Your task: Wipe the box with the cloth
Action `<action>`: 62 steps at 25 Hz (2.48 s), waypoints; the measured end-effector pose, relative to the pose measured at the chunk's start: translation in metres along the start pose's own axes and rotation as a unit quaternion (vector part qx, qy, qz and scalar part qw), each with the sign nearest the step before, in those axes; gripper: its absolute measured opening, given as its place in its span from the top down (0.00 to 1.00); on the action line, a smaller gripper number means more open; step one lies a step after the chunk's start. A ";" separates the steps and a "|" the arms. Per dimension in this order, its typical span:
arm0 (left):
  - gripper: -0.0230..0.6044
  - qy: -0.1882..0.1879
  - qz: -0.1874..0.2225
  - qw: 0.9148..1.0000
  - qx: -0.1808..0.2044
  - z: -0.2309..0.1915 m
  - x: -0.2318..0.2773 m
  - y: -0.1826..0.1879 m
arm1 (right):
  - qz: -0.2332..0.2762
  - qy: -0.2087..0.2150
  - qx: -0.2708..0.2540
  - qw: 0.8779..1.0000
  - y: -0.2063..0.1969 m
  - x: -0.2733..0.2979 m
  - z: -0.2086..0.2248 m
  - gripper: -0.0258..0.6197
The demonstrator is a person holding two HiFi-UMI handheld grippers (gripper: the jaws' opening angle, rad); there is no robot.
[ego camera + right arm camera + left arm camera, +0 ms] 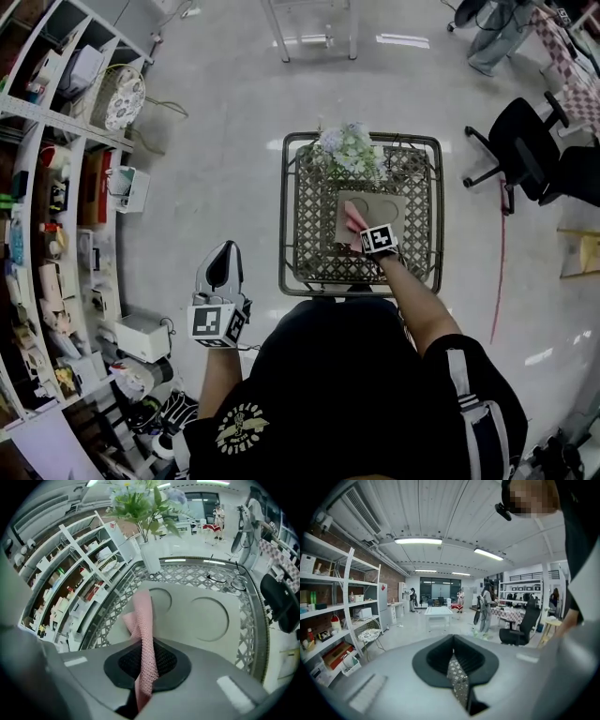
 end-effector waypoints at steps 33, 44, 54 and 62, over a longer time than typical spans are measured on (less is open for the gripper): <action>0.96 -0.087 0.058 0.994 0.012 0.081 0.036 0.038 | 0.192 0.018 0.083 0.978 -0.043 -0.147 0.064 0.93; 0.96 -0.116 0.075 0.990 0.008 0.081 0.036 0.045 | 0.413 0.047 0.037 0.909 0.001 -0.304 -0.002 0.93; 0.96 -0.147 0.103 0.984 0.009 0.100 0.028 0.072 | 0.548 0.019 -0.046 0.835 0.029 -0.448 -0.051 0.93; 0.96 -0.153 0.110 0.982 0.004 0.108 0.029 0.076 | 0.577 -0.007 -0.100 0.810 0.039 -0.488 -0.068 0.93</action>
Point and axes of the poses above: the fingertips, and each gripper's own axes: x forward along the fingers, z to its right, y out of its top, the point moved 6 cm from there along -x, backward along the fingers, and after that the axes turned 3 degrees about y, right-handed, at the moved point
